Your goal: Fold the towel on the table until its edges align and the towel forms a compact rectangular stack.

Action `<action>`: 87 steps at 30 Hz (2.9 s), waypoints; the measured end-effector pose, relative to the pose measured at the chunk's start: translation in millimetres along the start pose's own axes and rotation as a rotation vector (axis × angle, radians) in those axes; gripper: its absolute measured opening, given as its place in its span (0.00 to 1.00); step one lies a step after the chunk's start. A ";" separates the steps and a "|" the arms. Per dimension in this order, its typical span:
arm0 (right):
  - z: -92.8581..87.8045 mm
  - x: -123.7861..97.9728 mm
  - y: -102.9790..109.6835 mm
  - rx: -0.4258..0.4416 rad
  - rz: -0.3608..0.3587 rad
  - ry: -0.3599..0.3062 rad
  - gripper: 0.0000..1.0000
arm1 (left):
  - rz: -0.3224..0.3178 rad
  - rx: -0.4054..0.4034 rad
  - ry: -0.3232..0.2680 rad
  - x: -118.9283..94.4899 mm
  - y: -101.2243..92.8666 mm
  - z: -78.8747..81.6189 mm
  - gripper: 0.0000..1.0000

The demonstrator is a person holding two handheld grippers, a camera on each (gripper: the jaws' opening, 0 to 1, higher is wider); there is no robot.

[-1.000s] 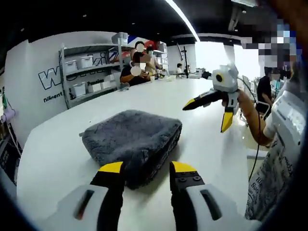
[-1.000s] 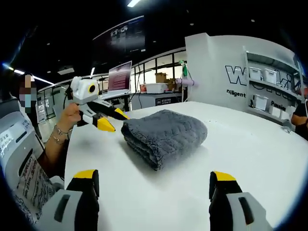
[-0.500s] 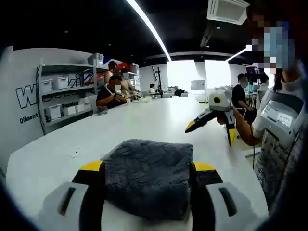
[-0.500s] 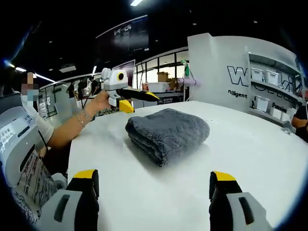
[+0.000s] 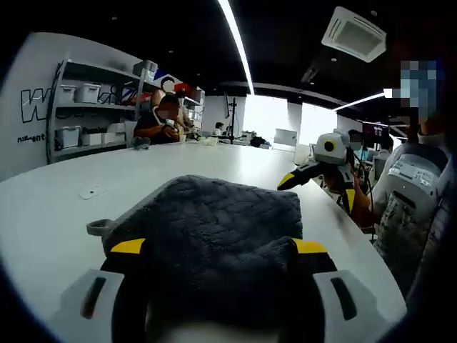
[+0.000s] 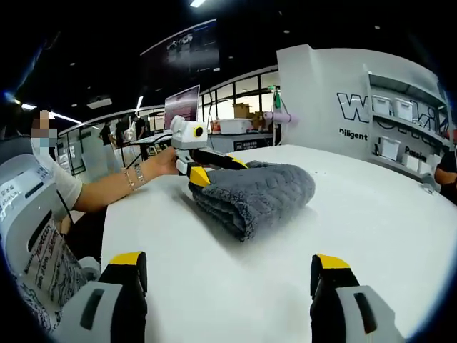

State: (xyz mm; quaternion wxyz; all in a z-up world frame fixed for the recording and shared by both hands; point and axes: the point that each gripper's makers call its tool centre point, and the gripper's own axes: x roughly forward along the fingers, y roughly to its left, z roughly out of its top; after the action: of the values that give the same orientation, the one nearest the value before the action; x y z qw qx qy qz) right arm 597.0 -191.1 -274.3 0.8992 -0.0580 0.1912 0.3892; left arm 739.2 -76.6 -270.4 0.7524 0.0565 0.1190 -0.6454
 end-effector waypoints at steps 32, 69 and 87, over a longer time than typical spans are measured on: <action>14.8 -18.9 12.9 -0.020 -0.068 -0.045 0.99 | 0.332 -0.118 0.020 -56.6 -53.3 14.7 0.99; -12.3 -13.1 12.3 -0.007 -0.167 -0.025 0.99 | 0.580 -0.220 0.006 -101.0 -116.3 -46.0 0.99; -13.7 -17.0 18.9 0.003 -0.164 -0.027 0.99 | 0.591 -0.234 -0.010 -107.2 -123.3 -44.2 0.99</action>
State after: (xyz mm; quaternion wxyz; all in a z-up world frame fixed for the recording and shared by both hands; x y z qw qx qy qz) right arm 568.7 -193.0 -279.4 0.9307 -0.0668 0.1740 0.3147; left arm 598.3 16.7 -277.5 0.9093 -0.0013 0.1673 -0.3811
